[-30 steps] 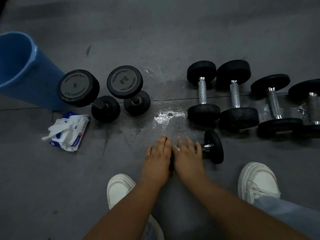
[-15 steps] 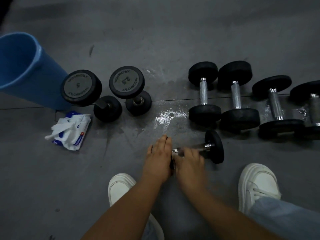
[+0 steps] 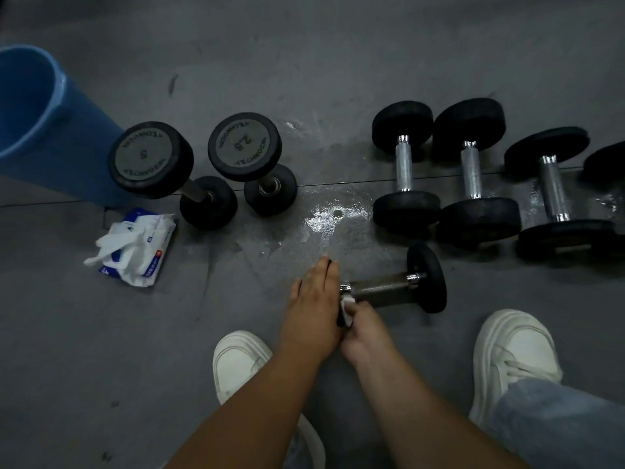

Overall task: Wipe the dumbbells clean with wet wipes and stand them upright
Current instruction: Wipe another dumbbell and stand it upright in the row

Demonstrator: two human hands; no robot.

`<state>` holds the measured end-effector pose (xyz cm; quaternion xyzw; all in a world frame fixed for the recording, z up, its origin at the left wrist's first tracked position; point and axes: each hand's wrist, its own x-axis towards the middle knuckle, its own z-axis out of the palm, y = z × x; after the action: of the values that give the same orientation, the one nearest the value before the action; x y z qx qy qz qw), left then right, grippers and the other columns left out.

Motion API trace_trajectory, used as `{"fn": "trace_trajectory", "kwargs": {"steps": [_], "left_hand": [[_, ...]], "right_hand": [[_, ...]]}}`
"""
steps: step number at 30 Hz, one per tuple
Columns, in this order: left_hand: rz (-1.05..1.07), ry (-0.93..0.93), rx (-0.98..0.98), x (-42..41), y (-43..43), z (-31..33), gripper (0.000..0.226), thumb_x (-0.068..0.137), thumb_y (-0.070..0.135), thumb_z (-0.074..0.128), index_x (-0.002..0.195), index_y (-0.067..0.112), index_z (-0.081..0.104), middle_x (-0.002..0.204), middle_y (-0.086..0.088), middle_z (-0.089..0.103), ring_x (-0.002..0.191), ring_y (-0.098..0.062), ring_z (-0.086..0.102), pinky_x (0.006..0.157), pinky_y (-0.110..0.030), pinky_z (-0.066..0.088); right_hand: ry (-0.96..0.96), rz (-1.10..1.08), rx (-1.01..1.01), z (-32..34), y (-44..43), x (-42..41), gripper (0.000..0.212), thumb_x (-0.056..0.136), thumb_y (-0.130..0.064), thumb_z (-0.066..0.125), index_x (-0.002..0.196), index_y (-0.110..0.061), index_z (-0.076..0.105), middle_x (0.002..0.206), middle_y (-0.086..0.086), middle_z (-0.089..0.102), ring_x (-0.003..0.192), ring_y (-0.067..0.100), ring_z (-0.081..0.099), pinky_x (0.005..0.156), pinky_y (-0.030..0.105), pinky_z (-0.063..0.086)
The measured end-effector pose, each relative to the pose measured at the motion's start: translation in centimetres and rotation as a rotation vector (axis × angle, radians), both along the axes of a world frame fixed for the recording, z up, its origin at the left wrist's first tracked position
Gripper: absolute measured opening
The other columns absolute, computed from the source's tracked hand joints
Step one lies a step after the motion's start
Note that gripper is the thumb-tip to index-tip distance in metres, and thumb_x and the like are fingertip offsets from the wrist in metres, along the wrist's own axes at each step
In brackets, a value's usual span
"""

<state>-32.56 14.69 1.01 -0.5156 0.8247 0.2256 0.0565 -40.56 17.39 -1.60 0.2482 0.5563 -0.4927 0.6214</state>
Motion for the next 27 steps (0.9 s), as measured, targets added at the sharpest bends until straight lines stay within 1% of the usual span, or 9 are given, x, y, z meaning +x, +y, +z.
{"fn": "trace_trajectory", "kwargs": {"steps": [2,6,11,14,17,19,21,23,27], "left_hand": [[0.006,-0.003,0.000,0.0,0.0,-0.1,0.086,0.086,0.032,0.062,0.156,0.016,0.013,0.165,-0.003,0.005,0.150,-0.018,0.014,0.120,-0.040,0.018],[-0.008,-0.010,0.002,0.0,-0.5,0.0,0.090,0.084,0.033,0.065,0.156,0.017,0.012,0.164,-0.003,0.004,0.150,-0.018,0.013,0.120,-0.040,0.017],[-0.003,-0.009,0.008,0.0,-0.5,0.1,0.088,0.087,0.039,0.062,0.156,0.016,0.011,0.165,-0.002,0.003,0.151,-0.018,0.011,0.120,-0.041,0.016],[-0.017,-0.010,0.012,0.0,-0.8,0.1,0.089,0.088,0.039,0.062,0.155,0.016,0.010,0.164,-0.002,0.003,0.151,-0.018,0.010,0.120,-0.040,0.016],[-0.004,-0.012,0.005,0.0,-0.6,-0.1,0.085,0.089,0.035,0.061,0.155,0.015,0.012,0.164,-0.003,0.005,0.150,-0.019,0.013,0.119,-0.041,0.019],[0.001,-0.012,-0.002,0.1,-0.3,-0.3,0.084,0.089,0.033,0.062,0.155,0.015,0.014,0.164,-0.004,0.008,0.150,-0.020,0.016,0.119,-0.041,0.021],[-0.003,-0.002,-0.008,0.1,-0.3,-0.3,0.081,0.092,0.033,0.059,0.156,0.016,0.014,0.165,-0.005,0.008,0.150,-0.020,0.016,0.119,-0.042,0.021],[-0.024,-0.021,-0.002,0.2,-0.5,-0.2,0.084,0.090,0.034,0.060,0.157,0.017,0.010,0.165,-0.004,0.005,0.151,-0.019,0.013,0.120,-0.042,0.020],[-0.017,-0.019,0.019,0.1,-0.5,0.0,0.091,0.087,0.031,0.064,0.156,0.016,0.008,0.165,-0.003,0.003,0.151,-0.018,0.010,0.120,-0.042,0.017]], "right_hand": [[0.007,0.017,0.003,0.0,-0.3,-0.2,0.032,0.090,0.006,0.042,0.117,-0.001,0.057,0.086,0.015,0.063,0.072,0.022,0.062,0.054,0.024,0.052],[0.052,0.020,-0.022,0.4,1.5,0.4,0.022,0.093,0.003,0.049,0.106,-0.004,0.064,0.100,0.017,0.067,0.091,0.025,0.062,0.089,0.037,0.049],[0.039,0.059,0.056,0.9,-0.4,-0.5,0.011,0.092,0.002,0.052,0.093,-0.006,0.060,0.082,0.015,0.066,0.066,0.021,0.064,0.053,0.026,0.052],[0.191,0.070,0.009,3.2,1.5,-0.4,0.011,0.091,0.001,0.059,0.096,-0.007,0.065,0.086,0.011,0.069,0.069,0.014,0.063,0.051,0.015,0.050],[0.641,0.271,-0.134,3.7,1.6,-1.1,0.022,0.086,0.006,0.062,0.101,-0.009,0.064,0.093,0.006,0.070,0.082,0.015,0.063,0.065,0.008,0.047],[1.129,0.724,-0.209,2.4,-0.1,-1.9,0.031,0.088,-0.005,0.057,0.115,-0.019,0.062,0.103,-0.001,0.068,0.097,0.013,0.059,0.081,0.011,0.040],[1.466,1.193,-0.213,1.4,-0.9,-2.4,0.037,0.093,-0.021,0.049,0.128,-0.029,0.053,0.113,-0.007,0.065,0.115,0.012,0.050,0.095,0.024,0.030],[1.631,1.419,-0.202,1.1,-0.1,-2.8,0.041,0.092,-0.027,0.047,0.132,-0.030,0.049,0.114,-0.010,0.066,0.126,0.013,0.045,0.101,0.032,0.020],[1.695,1.511,-0.264,2.0,1.2,-3.0,0.049,0.083,-0.027,0.047,0.132,-0.031,0.049,0.114,-0.011,0.068,0.131,0.014,0.044,0.107,0.039,0.013]]}}
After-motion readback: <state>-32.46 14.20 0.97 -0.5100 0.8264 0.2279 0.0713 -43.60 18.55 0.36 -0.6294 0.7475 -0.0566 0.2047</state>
